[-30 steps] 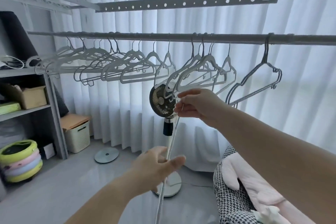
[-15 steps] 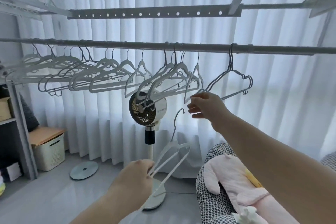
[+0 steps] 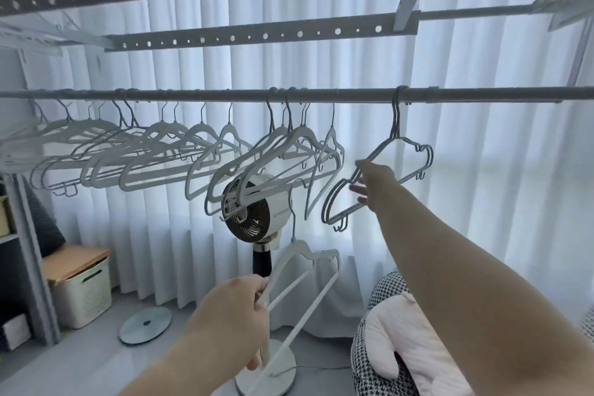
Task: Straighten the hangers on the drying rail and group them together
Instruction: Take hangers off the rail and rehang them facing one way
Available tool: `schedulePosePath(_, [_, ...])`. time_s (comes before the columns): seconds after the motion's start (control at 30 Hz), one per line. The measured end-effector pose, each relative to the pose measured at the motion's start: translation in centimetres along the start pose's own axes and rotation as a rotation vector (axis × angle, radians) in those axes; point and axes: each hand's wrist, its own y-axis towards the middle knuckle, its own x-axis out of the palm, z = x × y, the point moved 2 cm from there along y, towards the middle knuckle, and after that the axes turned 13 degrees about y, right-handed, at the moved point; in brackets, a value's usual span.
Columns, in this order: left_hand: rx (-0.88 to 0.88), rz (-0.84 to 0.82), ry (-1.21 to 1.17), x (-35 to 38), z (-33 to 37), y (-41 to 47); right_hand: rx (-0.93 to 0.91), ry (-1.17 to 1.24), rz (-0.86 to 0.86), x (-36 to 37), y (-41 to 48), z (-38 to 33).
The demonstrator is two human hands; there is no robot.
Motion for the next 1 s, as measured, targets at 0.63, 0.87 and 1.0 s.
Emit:
schedulePosePath(0.63, [0.147, 0.08, 0.33, -3.0, 11.3, 8.7, -0.223, -0.078, -0.106, -6.8, 2.2, -2.0])
schedulePosePath(0.87, [0.171, 0.105, 0.115, -6.0, 15.6, 15.6, -0.287, -0.163, -0.148, -8.0, 3.1, -2.7])
schedulePosePath(1.0, [0.162, 0.159, 0.074, -6.4, 17.5, 17.6, -0.313, -0.208, -0.193, -8.1, 3.7, -2.6])
